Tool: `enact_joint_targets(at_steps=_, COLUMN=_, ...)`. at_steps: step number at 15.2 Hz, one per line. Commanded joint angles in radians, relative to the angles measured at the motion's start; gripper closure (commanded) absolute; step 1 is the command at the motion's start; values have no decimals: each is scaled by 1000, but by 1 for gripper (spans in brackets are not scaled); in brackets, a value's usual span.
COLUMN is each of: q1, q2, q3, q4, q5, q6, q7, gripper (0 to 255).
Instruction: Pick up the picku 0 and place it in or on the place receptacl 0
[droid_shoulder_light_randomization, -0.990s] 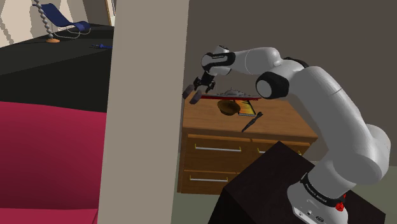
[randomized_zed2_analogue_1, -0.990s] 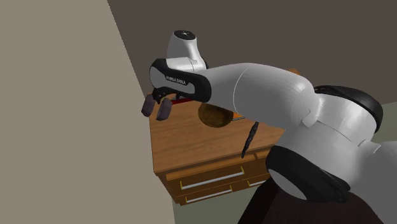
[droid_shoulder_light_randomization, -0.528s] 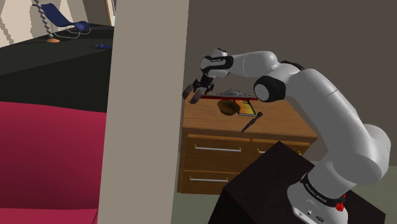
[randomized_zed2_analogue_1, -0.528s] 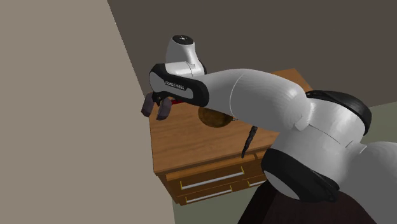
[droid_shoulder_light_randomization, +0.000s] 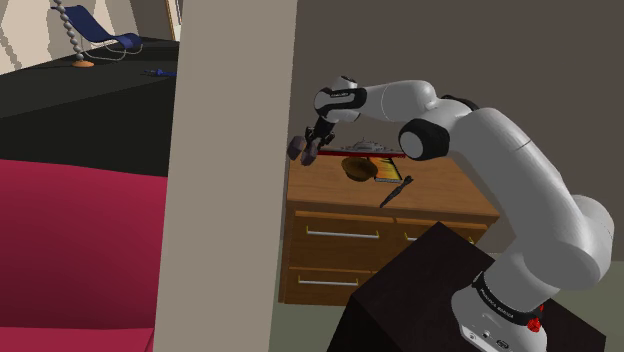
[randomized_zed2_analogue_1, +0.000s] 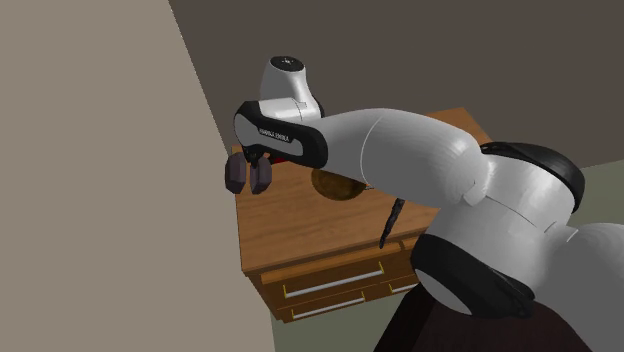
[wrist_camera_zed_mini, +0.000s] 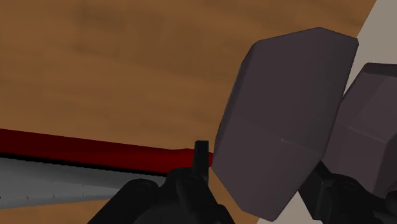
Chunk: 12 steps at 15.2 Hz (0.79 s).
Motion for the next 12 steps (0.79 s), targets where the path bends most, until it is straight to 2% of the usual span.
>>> enact_joint_targets(at_steps=1, q1=1, q2=1, q3=1, q4=-2, q5=0, q6=0, q7=0, gripper=255)
enact_joint_targets(at_steps=5, q1=4, q2=-5, q3=2, q4=-19, q5=2, q6=10, q7=-4, gripper=255)
enact_joint_targets(at_steps=6, q1=-1, q2=5, q3=1, q4=6, q5=-1, q6=-4, q7=2, gripper=255)
enact_joint_targets(at_steps=12, q1=4, q2=-41, q3=-10, q4=2, q5=-12, q6=-46, q7=15, gripper=255)
